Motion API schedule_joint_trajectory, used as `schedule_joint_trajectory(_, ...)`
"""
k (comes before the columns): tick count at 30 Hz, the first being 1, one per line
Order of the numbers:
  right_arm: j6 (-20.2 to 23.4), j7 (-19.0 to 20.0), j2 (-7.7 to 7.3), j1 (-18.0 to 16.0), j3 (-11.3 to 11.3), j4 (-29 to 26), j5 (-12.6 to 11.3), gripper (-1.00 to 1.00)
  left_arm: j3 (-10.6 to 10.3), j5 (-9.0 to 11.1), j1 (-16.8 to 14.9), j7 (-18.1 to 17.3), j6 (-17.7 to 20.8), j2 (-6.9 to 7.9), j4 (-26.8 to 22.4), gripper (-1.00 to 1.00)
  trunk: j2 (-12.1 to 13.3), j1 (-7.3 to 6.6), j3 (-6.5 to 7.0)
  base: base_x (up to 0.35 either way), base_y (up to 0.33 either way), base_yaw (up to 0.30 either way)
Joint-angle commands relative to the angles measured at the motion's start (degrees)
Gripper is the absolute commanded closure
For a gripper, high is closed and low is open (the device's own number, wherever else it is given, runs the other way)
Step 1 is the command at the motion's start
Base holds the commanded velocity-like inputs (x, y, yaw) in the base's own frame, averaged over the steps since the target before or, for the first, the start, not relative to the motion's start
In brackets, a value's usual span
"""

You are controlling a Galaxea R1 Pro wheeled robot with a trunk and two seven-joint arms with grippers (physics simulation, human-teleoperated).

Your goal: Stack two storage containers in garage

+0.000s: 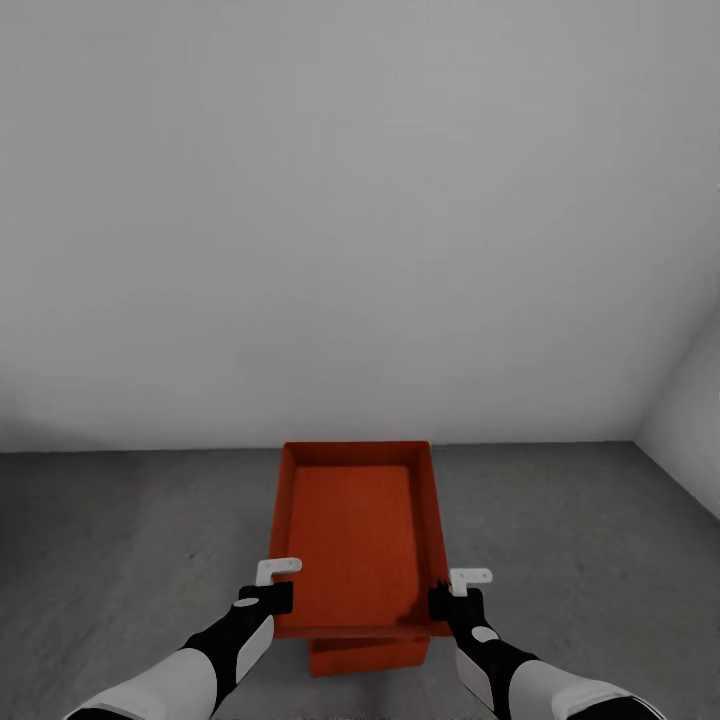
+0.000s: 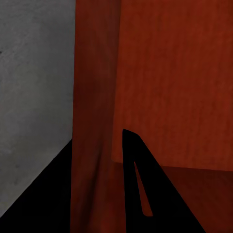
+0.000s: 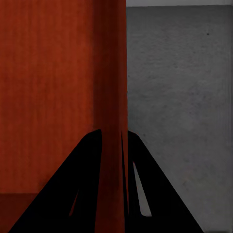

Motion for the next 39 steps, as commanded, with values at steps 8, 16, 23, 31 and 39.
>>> schedule_joint_trajectory(8,-0.29,-0.07,-0.76,-0.04,-3.16,0.19,-1.76,1.00,0.73,-0.51,-0.05,0.71,-1.18,0.93,-0.28,1.00,-0.07,0.01,-0.81,0.000,0.000,-0.011)
schedule_joint_trajectory(16,-0.34,-0.07,-0.76,-0.04,-3.16,0.19,-1.76,1.00,0.73,-0.51,-0.05,0.71,-1.18,0.93,-0.30,1.00,-0.07,0.01,-1.54,0.000,0.000,0.000)
schedule_joint_trajectory(23,-0.35,-0.07,-0.76,-0.04,-3.16,0.19,-1.76,1.00,0.73,-0.51,-0.05,0.71,-1.18,0.93,-0.27,1.00,-0.07,0.01,-2.18,0.000,0.000,0.000)
schedule_joint_trajectory(31,-0.35,-0.07,-0.76,-0.04,-3.16,0.19,-1.76,1.00,0.73,-0.51,-0.05,0.71,-1.18,0.93,-0.27,1.00,-0.07,0.01,-2.91,0.000,0.000,0.000)
schedule_joint_trajectory(39,-0.35,-0.07,-0.76,-0.04,-3.16,0.19,-1.76,1.00,0.81,-0.51,-0.05,0.71,-1.18,1.02,-0.20,1.00,-0.07,0.01,-3.64,0.000,0.000,0.000)
